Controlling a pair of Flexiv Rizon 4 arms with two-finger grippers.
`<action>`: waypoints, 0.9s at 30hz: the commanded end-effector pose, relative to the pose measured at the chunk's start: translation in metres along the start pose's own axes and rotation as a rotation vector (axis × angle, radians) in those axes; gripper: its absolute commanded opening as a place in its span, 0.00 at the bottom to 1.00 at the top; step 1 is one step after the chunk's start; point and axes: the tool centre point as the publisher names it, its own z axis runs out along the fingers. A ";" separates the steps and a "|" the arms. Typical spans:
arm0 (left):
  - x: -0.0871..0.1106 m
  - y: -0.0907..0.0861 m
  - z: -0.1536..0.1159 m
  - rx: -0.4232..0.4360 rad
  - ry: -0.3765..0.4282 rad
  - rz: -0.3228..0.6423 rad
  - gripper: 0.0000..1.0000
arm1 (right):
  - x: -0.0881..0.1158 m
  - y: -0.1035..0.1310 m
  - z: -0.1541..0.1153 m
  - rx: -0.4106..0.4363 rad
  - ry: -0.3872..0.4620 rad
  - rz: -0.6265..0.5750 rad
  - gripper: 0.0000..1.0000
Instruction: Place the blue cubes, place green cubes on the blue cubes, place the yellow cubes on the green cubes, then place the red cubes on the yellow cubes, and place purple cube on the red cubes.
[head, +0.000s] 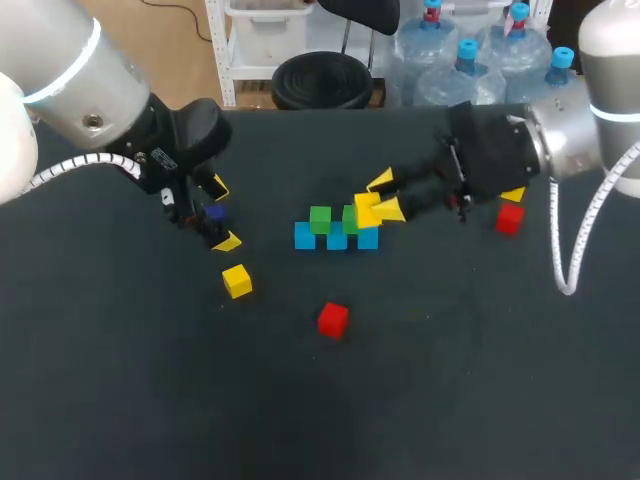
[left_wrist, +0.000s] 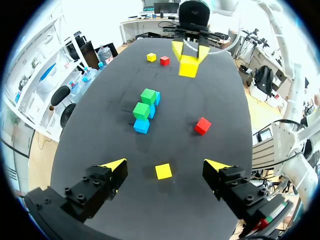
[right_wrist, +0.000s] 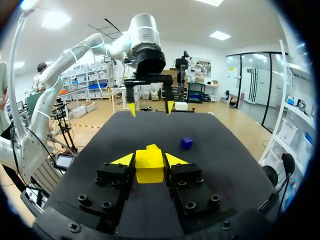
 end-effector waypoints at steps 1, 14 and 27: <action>0.000 0.000 0.000 0.000 0.001 0.000 1.00 | 0.002 -0.026 0.017 -0.024 -0.006 0.000 0.00; 0.000 0.000 0.000 0.000 0.001 0.000 1.00 | 0.010 -0.058 0.034 0.012 0.004 0.011 0.00; 0.000 0.000 0.000 0.000 0.001 0.000 1.00 | 0.030 -0.063 0.044 0.082 0.005 0.022 0.00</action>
